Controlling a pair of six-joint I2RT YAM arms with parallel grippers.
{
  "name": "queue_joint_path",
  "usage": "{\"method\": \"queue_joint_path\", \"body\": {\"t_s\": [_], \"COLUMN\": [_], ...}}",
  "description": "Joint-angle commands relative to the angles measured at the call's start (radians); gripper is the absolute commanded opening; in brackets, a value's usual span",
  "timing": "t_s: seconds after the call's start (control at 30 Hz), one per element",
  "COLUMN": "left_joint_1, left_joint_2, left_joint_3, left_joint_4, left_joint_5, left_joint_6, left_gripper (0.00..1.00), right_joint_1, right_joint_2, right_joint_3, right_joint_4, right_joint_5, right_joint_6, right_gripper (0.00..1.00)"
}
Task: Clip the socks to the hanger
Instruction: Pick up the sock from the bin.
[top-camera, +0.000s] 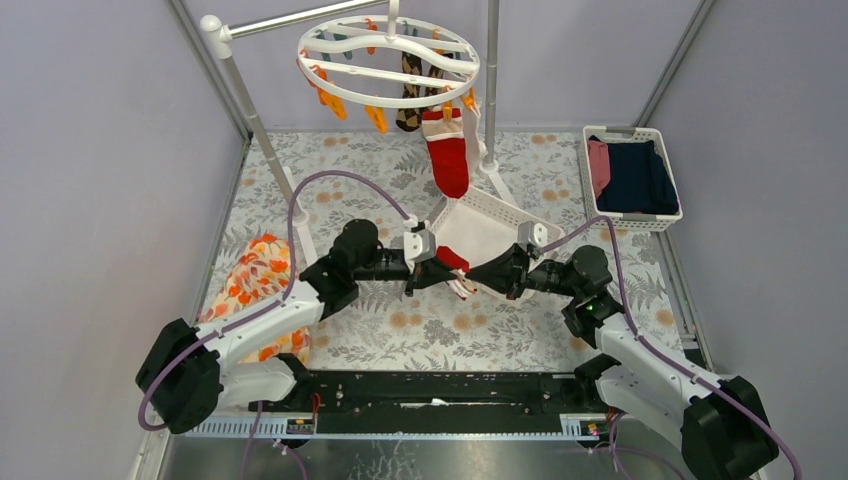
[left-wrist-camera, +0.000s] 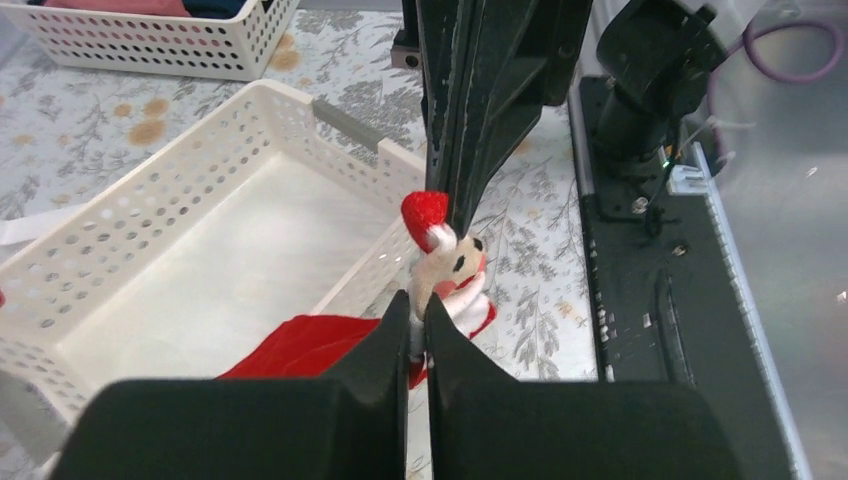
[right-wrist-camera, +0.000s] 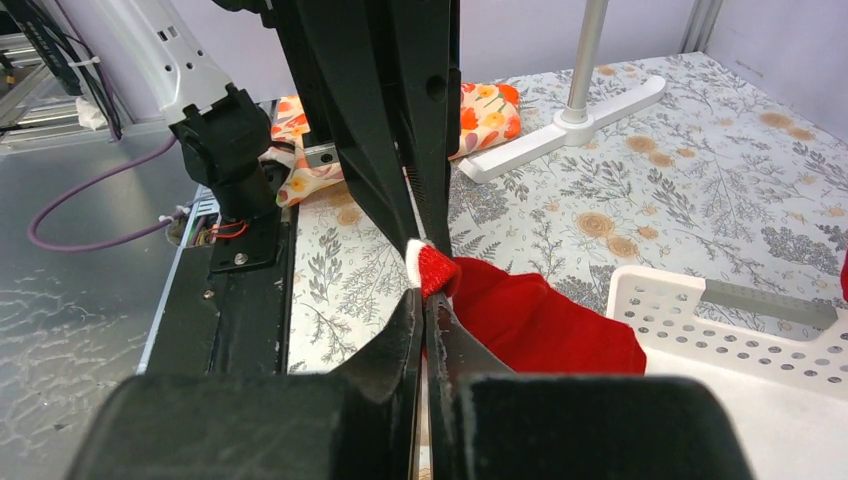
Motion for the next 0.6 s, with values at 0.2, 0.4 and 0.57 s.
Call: {"method": "queue_joint_path", "body": {"t_s": [0.2, 0.4, 0.57], "left_joint_1": [-0.007, -0.007, -0.008], "left_joint_2": [-0.112, -0.343, -0.419], "left_joint_3": [-0.043, -0.21, -0.308], "left_joint_4": [0.038, 0.223, 0.334], "left_joint_5": [-0.034, -0.051, -0.108], "left_joint_6": [-0.059, -0.111, -0.132], "left_gripper": [0.0, 0.0, 0.0], "right_joint_1": [0.011, 0.01, 0.01], "right_joint_2": [-0.032, -0.03, 0.031], "right_joint_3": [0.024, 0.036, 0.062], "right_joint_4": [0.029, 0.031, 0.085], "right_joint_5": [0.066, 0.046, -0.039], "right_joint_6": [0.048, 0.088, 0.168], "right_gripper": [0.85, 0.97, 0.98]}}
